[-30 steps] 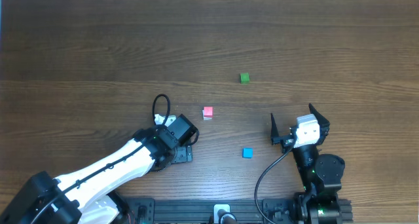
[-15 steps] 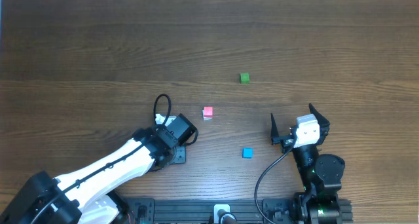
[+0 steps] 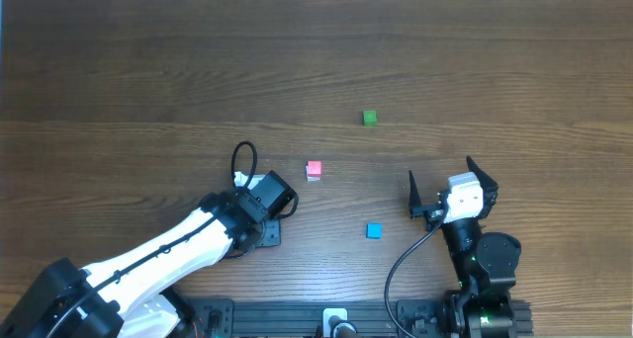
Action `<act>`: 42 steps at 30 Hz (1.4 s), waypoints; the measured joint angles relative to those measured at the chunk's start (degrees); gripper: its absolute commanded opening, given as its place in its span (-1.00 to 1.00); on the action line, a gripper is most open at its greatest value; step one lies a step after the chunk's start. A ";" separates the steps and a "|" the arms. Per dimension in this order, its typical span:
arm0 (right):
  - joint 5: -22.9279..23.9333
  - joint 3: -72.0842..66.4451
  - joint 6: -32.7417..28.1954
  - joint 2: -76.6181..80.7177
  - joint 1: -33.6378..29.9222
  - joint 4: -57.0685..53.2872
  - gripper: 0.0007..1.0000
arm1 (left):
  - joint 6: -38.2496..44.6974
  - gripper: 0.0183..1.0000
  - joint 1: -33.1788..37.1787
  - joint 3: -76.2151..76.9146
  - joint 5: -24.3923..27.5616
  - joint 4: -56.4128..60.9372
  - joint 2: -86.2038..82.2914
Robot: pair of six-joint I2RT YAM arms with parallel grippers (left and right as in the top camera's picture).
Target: Stack Cubes
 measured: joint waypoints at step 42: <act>0.00 0.00 0.02 0.00 0.00 0.00 0.98 | 2.08 -0.96 1.29 52.46 -0.92 -22.64 30.34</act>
